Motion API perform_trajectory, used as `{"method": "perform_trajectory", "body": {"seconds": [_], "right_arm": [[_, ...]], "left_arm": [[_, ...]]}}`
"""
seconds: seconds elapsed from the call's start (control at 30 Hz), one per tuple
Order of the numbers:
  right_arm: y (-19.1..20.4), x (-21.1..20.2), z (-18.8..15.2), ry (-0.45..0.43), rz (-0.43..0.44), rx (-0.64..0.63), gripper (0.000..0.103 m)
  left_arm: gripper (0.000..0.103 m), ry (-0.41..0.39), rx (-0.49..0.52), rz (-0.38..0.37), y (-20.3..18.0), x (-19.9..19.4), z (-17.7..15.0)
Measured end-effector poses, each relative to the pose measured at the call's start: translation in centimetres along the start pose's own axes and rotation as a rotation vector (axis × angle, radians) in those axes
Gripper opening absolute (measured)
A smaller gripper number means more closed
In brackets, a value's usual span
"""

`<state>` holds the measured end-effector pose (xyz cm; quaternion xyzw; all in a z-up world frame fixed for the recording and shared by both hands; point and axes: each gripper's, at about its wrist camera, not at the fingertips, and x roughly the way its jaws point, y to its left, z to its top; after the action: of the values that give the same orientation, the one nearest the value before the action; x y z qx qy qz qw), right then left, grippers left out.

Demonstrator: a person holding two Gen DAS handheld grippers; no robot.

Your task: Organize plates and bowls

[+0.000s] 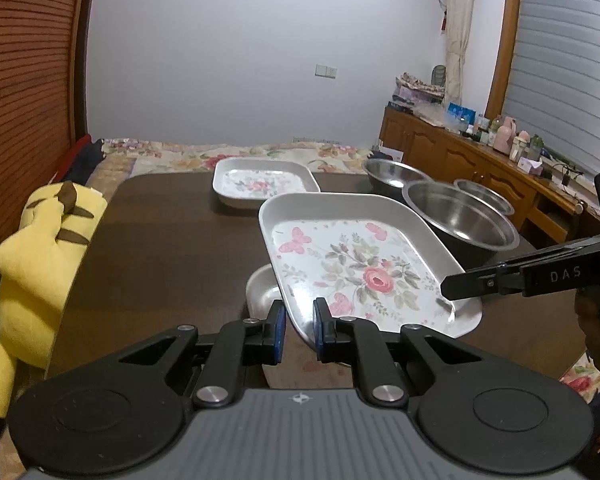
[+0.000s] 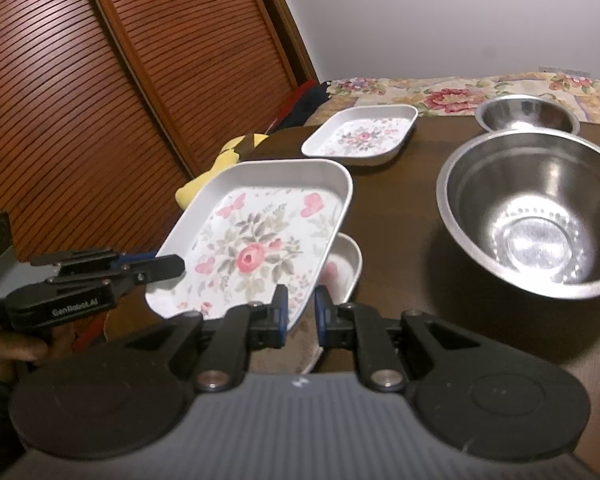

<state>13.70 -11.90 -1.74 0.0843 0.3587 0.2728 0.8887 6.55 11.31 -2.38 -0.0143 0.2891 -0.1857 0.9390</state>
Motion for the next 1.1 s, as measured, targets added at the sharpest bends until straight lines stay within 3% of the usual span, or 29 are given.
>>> {"method": "perform_trajectory", "body": {"seconds": [1.1], "right_arm": [[1.7, 1.0, -1.0, -0.023, -0.083, -0.04, 0.018]], "left_arm": [[0.015, 0.034, 0.035, 0.103, -1.2, 1.4, -1.8]]}}
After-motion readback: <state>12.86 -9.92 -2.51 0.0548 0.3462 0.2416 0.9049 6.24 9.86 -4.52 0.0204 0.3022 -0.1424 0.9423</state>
